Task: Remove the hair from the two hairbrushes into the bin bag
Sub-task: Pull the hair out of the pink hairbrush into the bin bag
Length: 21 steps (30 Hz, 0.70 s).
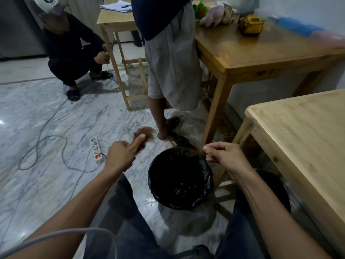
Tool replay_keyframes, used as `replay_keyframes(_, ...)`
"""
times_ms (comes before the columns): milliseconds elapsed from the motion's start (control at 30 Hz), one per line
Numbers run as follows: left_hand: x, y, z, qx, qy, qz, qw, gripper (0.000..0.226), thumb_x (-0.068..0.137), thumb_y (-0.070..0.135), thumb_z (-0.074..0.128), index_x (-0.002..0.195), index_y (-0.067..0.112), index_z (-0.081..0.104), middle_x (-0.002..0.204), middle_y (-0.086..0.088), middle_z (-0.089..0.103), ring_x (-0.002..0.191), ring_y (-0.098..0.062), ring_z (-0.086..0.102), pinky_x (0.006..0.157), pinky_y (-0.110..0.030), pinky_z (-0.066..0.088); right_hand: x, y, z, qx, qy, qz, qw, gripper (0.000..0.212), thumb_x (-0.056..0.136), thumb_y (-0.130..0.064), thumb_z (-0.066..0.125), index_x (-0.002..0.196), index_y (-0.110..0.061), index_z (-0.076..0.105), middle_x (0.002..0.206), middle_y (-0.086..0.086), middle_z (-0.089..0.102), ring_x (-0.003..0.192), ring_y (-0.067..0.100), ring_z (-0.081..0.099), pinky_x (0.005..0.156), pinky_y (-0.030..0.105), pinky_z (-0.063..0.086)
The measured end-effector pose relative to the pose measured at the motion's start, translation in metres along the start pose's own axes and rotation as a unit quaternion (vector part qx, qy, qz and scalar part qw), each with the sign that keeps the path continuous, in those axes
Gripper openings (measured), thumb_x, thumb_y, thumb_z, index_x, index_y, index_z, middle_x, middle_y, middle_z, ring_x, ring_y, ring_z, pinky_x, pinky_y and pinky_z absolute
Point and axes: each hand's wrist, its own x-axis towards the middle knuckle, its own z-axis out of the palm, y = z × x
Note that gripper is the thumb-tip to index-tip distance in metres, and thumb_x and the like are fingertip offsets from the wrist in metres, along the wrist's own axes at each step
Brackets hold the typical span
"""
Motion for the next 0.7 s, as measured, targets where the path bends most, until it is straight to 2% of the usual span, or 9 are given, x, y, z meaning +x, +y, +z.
replay_keyframes(33,-0.005,0.004,0.007,0.007,-0.018,0.016,1.0,0.073,0.076,0.079,0.065,0.056,0.011,0.046,0.047,-0.011,0.048,0.037,-0.022,0.044,0.046,-0.031,0.035,0.0,0.002,0.005,-0.009,-0.019,-0.005,1.0,0.012,0.095,-0.011,0.072,0.102,-0.004,0.077,0.094,0.013,0.074,0.075,0.014,0.071,0.065,0.02,0.06)
replay_keyframes(67,-0.01,0.009,0.014,0.018,-0.036,0.033,0.999,0.073,0.077,0.079,0.063,0.056,0.012,0.045,0.047,-0.011,0.046,0.036,-0.022,0.044,0.045,-0.03,0.034,0.001,0.004,0.01,-0.03,-0.035,-0.007,0.999,0.019,0.097,-0.018,0.069,0.111,-0.007,0.076,0.102,0.009,0.074,0.085,0.015,0.072,0.072,0.022,0.061)
replay_keyframes(167,-0.023,0.019,0.027,0.047,-0.069,0.058,0.995,0.073,0.077,0.08,0.062,0.057,0.014,0.04,0.047,-0.008,0.046,0.036,-0.019,0.045,0.046,-0.033,0.036,0.005,0.005,0.014,-0.188,-0.057,-0.037,0.98,0.04,0.098,-0.048,0.06,0.132,-0.028,0.068,0.124,-0.009,0.066,0.118,0.013,0.061,0.106,0.04,0.051)
replay_keyframes(233,-0.029,0.023,0.03,0.023,-0.091,0.045,0.995,0.07,0.077,0.079,0.063,0.061,0.015,0.041,0.052,-0.006,0.048,0.043,-0.019,0.045,0.05,-0.035,0.037,0.006,0.003,0.019,-0.227,-0.052,-0.054,0.971,0.055,0.094,-0.06,0.058,0.141,-0.031,0.062,0.131,-0.009,0.063,0.125,0.013,0.057,0.111,0.043,0.046)
replay_keyframes(333,-0.038,0.022,0.03,-0.032,-0.159,0.038,0.986,0.052,0.086,0.061,0.066,0.073,0.012,0.053,0.059,-0.005,0.055,0.047,-0.017,0.048,0.052,-0.034,0.038,0.007,-0.001,0.029,-0.159,-0.059,-0.072,0.983,0.058,0.093,-0.054,0.065,0.143,-0.023,0.059,0.129,-0.004,0.067,0.117,0.013,0.065,0.103,0.039,0.053)
replay_keyframes(400,-0.039,0.021,0.03,-0.047,-0.199,0.047,0.978,0.041,0.089,0.049,0.066,0.08,0.011,0.057,0.063,-0.005,0.058,0.049,-0.016,0.05,0.054,-0.035,0.039,0.008,-0.005,0.037,-0.113,-0.077,-0.069,0.988,0.05,0.092,-0.045,0.071,0.134,-0.019,0.064,0.115,-0.003,0.073,0.097,0.012,0.074,0.084,0.032,0.059)
replay_keyframes(533,-0.031,0.013,0.031,-0.059,-0.227,0.054,0.971,0.035,0.095,0.042,0.065,0.08,0.012,0.055,0.061,-0.004,0.058,0.049,-0.016,0.051,0.054,-0.034,0.039,0.01,-0.005,0.047,-0.101,-0.079,-0.062,0.99,0.008,0.089,-0.025,0.079,0.09,-0.017,0.078,0.081,-0.009,0.074,0.06,0.001,0.067,0.059,0.018,0.052)
replay_keyframes(600,-0.027,0.007,0.029,-0.113,-0.216,0.017,0.97,0.035,0.096,0.039,0.064,0.075,0.013,0.052,0.058,-0.003,0.052,0.047,-0.015,0.044,0.051,-0.033,0.032,0.012,-0.003,0.045,-0.113,-0.053,-0.059,0.99,0.014,0.088,-0.022,0.08,0.076,-0.018,0.079,0.067,-0.009,0.072,0.055,0.002,0.062,0.055,0.018,0.048)
replay_keyframes(700,-0.02,-0.002,0.022,-0.165,-0.193,-0.031,0.967,0.035,0.098,0.033,0.062,0.073,0.013,0.048,0.056,-0.004,0.043,0.049,-0.018,0.035,0.049,-0.033,0.024,0.013,-0.004,0.035,-0.133,-0.025,-0.03,0.99,0.017,0.088,-0.026,0.081,0.073,-0.017,0.08,0.061,-0.005,0.073,0.058,0.007,0.063,0.061,0.025,0.05)
